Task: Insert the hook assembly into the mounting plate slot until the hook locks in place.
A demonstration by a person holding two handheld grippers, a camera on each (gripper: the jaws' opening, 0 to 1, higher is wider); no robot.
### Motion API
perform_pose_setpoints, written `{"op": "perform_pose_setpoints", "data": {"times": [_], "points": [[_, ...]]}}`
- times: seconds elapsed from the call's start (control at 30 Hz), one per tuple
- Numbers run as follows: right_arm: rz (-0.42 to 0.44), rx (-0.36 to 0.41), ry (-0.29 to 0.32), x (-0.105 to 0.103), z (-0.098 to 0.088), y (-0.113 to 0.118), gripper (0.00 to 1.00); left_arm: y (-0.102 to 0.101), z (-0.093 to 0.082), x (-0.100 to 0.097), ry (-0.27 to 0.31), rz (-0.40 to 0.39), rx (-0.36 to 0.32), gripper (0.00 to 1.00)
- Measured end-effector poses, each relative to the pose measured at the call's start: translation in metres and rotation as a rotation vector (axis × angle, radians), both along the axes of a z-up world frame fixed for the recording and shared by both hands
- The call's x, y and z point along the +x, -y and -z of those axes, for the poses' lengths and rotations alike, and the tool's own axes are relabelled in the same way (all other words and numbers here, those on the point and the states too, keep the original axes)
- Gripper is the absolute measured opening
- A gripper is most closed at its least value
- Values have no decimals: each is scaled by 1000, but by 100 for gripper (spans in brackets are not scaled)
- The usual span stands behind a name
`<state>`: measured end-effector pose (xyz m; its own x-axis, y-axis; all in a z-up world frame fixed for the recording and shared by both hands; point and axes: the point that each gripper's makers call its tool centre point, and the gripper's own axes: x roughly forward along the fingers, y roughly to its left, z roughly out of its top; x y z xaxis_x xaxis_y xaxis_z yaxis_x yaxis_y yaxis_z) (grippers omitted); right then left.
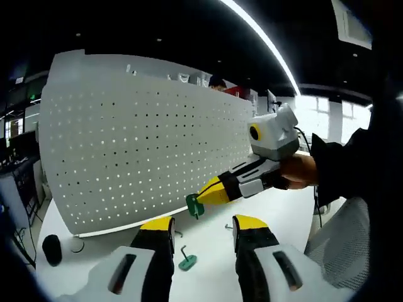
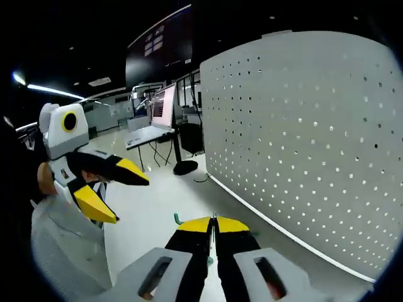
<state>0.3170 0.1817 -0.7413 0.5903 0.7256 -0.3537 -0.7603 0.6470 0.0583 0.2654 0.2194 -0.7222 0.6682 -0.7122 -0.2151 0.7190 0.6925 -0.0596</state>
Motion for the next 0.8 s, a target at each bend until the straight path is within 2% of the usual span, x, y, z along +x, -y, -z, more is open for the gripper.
{"op": "perform_pose_setpoints", "data": {"times": [0.27, 0.53, 0.8], "points": [[-20, 58, 33, -18, -31, -20, 1, 1, -8, 6, 36, -48, 9, 26], [-25, 89, 19, -27, -39, -27, 1, 1, -14, 10, 78, -69, 19, 14], [-42, 81, 20, -34, -42, -31, 1, 3, -15, 9, 100, -65, 37, 6]]}}
